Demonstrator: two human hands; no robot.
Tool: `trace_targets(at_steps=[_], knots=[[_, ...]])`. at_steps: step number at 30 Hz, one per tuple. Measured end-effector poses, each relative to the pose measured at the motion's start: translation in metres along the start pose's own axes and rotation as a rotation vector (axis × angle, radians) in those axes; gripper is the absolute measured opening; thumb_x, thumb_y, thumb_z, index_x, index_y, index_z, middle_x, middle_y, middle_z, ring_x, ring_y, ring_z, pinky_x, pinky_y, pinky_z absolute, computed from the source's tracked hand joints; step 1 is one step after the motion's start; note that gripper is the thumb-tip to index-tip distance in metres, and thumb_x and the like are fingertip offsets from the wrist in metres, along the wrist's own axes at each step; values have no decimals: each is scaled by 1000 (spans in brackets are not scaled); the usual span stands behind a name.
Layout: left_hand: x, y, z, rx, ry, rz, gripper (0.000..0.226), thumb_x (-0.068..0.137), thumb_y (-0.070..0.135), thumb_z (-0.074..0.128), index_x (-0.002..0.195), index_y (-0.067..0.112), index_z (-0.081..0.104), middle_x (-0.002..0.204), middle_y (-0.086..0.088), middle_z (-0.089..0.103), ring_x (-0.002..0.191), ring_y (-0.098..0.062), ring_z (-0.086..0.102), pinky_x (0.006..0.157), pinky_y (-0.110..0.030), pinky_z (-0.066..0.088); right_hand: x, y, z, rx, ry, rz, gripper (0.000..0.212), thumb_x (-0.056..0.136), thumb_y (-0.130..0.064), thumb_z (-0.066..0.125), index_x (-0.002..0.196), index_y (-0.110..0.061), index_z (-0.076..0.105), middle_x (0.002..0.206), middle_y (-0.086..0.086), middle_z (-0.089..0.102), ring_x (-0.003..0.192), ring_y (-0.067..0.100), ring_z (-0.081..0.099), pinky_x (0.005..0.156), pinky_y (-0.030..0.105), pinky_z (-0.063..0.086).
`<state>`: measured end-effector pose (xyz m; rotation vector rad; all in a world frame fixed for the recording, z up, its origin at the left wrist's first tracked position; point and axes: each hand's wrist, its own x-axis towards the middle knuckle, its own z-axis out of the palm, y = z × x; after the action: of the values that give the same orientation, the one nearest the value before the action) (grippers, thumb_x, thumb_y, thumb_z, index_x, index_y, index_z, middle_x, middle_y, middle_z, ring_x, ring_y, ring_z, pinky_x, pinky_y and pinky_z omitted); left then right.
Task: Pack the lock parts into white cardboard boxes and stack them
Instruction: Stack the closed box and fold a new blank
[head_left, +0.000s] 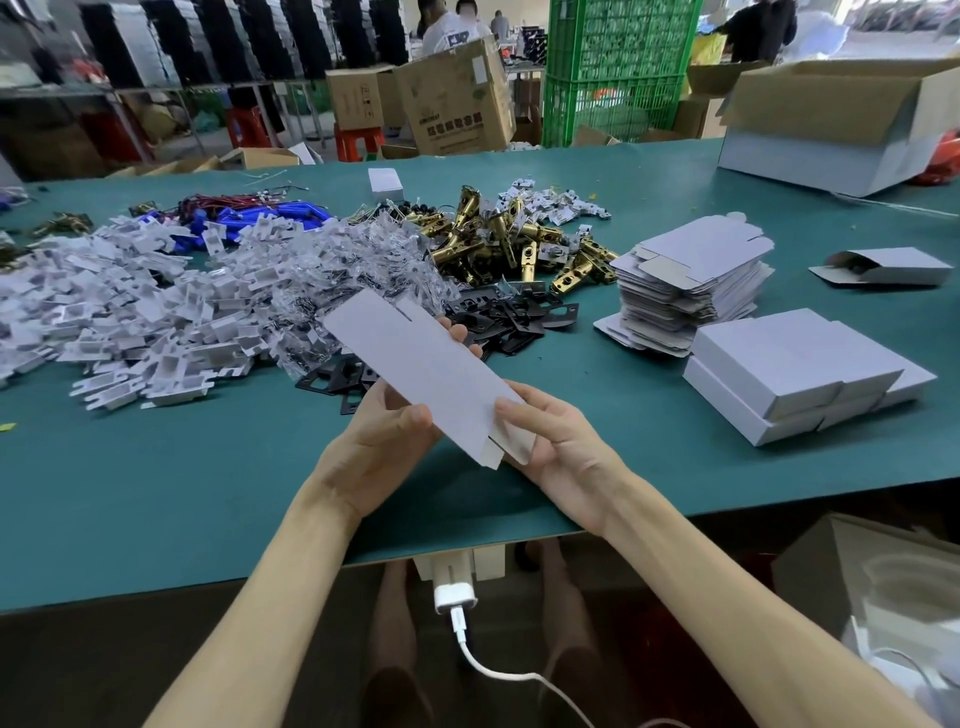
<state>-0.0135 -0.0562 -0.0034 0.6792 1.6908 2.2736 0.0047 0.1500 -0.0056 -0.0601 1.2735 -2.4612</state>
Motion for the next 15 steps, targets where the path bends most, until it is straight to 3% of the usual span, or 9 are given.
trace_targets(at_steps=[2,4,7,8,11,15], knots=[[1,-2,-2,21,3,6,94,82,44,84,153,-1,42,149,4,57,145,-15,47,114,-30,43,0,-1,-2,14,-11,-14,42,93,-2,61,135,-2,60,133,16,67,103,22,69,85,31,59],[1,-3,-4,90,-11,40,102,89,58,72,150,-14,35,133,22,64,133,3,52,113,-18,39,2,0,-3,16,-5,-24,45,92,5,56,137,0,58,133,17,66,101,23,67,84,31,58],[-3,3,-2,142,39,92,103,77,30,90,157,3,33,151,-9,49,147,-27,42,123,-44,32,4,3,-3,-7,-3,-32,46,90,6,59,136,2,57,135,19,64,104,25,66,87,34,58],[-3,4,-2,110,12,76,102,74,26,92,157,7,34,152,-12,46,148,-31,39,124,-51,27,4,3,-3,-17,-3,-34,46,90,5,62,135,1,58,136,19,63,106,25,66,89,35,58],[1,0,-4,38,-86,73,95,78,20,89,156,14,35,153,-6,46,149,-29,36,125,-61,14,4,5,-3,-32,-3,-47,45,89,2,68,133,0,60,132,17,67,109,23,67,93,36,58],[3,2,-2,27,-102,89,96,79,20,88,158,18,34,155,-2,43,151,-29,31,124,-69,8,4,6,-2,-41,3,-53,43,90,0,69,132,1,60,129,17,69,110,23,68,95,33,58]])
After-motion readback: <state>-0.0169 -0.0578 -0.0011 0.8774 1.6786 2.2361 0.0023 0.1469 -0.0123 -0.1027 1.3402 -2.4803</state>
